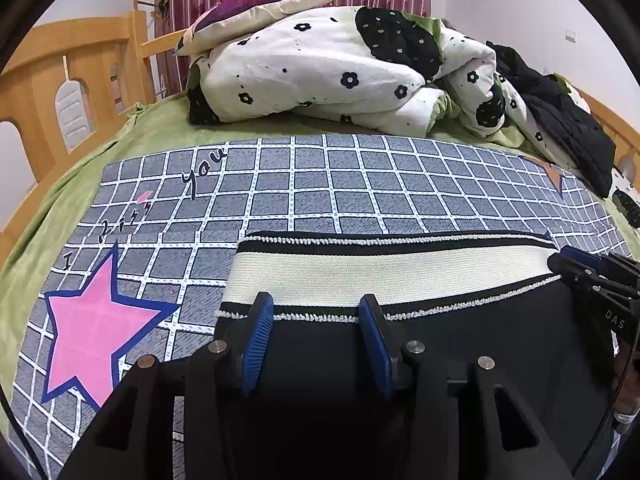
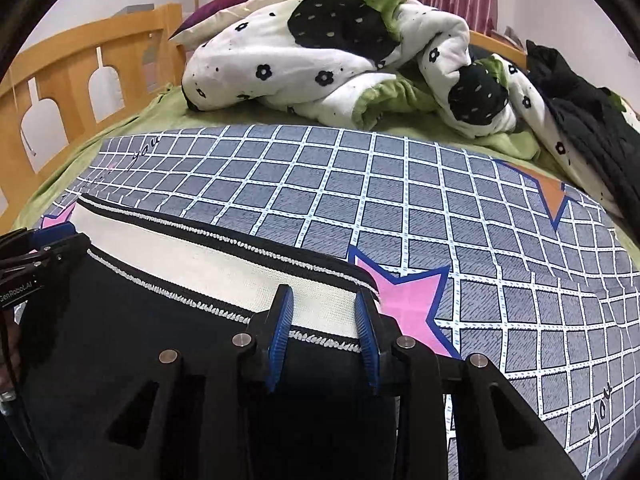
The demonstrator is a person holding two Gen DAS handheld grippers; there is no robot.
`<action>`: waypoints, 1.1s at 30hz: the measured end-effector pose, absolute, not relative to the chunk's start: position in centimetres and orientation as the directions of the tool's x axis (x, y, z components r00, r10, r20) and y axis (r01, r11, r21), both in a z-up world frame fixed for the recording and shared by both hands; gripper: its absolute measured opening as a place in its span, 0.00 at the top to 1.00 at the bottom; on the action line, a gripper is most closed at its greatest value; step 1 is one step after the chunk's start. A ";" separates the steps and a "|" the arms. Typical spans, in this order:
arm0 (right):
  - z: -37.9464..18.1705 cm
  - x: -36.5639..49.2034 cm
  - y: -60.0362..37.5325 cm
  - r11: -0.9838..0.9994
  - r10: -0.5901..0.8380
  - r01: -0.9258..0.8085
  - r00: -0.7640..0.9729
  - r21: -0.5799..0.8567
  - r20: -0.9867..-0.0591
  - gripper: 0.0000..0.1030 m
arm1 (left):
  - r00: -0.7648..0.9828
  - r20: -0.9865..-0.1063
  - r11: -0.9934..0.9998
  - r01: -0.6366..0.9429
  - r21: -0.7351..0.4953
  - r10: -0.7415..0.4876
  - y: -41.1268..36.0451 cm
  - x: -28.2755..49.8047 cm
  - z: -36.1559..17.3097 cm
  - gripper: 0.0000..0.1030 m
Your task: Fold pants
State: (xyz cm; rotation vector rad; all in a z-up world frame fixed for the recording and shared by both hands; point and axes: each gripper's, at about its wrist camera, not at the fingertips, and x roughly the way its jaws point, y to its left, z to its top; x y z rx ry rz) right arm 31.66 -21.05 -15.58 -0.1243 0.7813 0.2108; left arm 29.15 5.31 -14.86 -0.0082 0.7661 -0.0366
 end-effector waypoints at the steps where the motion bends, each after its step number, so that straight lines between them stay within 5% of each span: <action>1: -15.5 31.6 -20.9 0.971 0.134 -0.233 0.693 -0.045 -0.708 0.71 | 0.721 -0.693 0.999 0.030 -0.017 -0.033 5.1 29.2 -14.8 0.59; 15: -16.0 30.9 -20.1 0.972 0.078 -0.209 0.725 -0.110 -0.684 0.71 | 0.731 -0.682 1.000 0.027 -0.014 -0.029 4.9 29.1 -14.9 0.58; 19: -16.0 30.9 -20.2 0.972 0.075 -0.208 0.725 -0.113 -0.685 0.71 | 0.797 -0.604 0.997 -0.062 -0.034 0.029 5.8 27.8 -13.2 0.60; 22: -16.0 30.8 -20.3 0.972 0.079 -0.207 0.724 -0.107 -0.685 0.71 | 0.713 -0.700 0.998 -0.011 -0.057 -0.032 5.8 29.7 -15.0 0.55; 28: -16.0 30.9 -20.4 0.972 0.088 -0.212 0.720 -0.097 -0.688 0.70 | 0.703 -0.702 0.988 0.005 -0.155 -0.114 7.3 29.8 -15.2 0.55; 33: -15.7 31.0 -20.8 0.974 0.100 -0.216 0.695 -0.073 -0.712 0.70 | 0.637 -0.760 0.991 0.067 -0.114 -0.131 7.1 28.4 -14.3 0.55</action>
